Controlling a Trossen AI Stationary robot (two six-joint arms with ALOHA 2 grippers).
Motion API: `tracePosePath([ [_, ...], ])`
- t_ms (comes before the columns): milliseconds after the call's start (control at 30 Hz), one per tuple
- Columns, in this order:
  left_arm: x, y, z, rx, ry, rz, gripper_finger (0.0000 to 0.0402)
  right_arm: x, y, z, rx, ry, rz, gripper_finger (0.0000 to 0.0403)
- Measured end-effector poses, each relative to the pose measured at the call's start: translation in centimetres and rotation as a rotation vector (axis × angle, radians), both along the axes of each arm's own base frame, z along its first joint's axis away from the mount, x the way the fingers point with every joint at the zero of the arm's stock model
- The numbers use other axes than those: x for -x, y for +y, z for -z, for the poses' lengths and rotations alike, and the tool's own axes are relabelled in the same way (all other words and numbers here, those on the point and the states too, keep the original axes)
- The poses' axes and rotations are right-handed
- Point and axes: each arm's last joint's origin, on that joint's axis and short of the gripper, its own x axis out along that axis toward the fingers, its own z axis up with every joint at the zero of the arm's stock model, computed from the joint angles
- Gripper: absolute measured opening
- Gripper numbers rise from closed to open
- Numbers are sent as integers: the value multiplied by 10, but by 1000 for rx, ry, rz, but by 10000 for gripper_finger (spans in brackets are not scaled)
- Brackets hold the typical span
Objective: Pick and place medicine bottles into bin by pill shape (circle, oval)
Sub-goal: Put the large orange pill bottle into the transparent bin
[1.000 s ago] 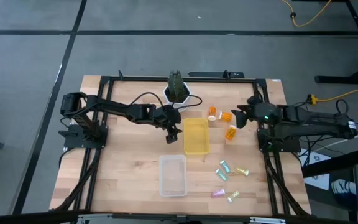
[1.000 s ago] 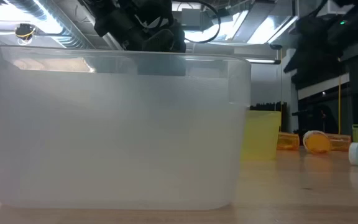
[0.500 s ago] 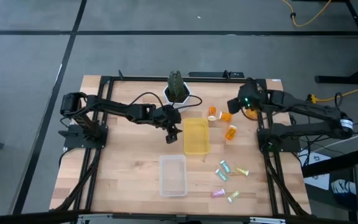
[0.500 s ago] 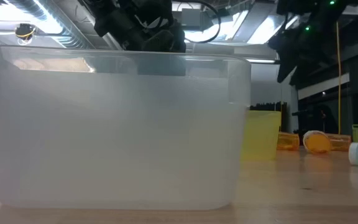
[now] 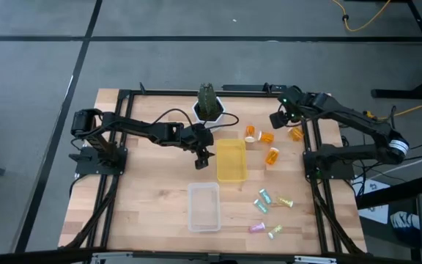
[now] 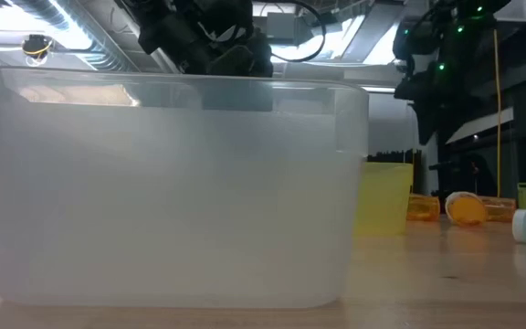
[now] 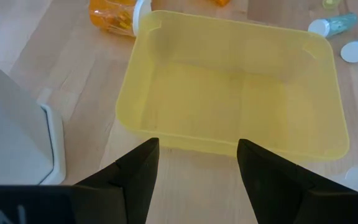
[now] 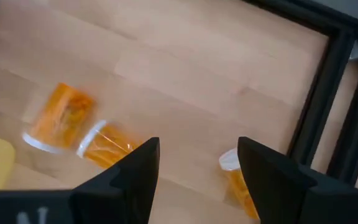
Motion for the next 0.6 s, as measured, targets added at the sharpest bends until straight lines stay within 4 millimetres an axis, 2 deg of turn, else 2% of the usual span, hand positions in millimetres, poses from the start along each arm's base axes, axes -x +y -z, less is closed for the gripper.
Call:
tracePosePath([
  [200,0,0,0,1,0,0,212,-10,-6,12,-73,43,-173,218],
  [433,0,0,0,2,0,-2,212,-15,-10,18,-87,72,-248,218],
  [600,0,0,0,1,0,-1,212,-21,-9,25,-177,43,-445,218],
])
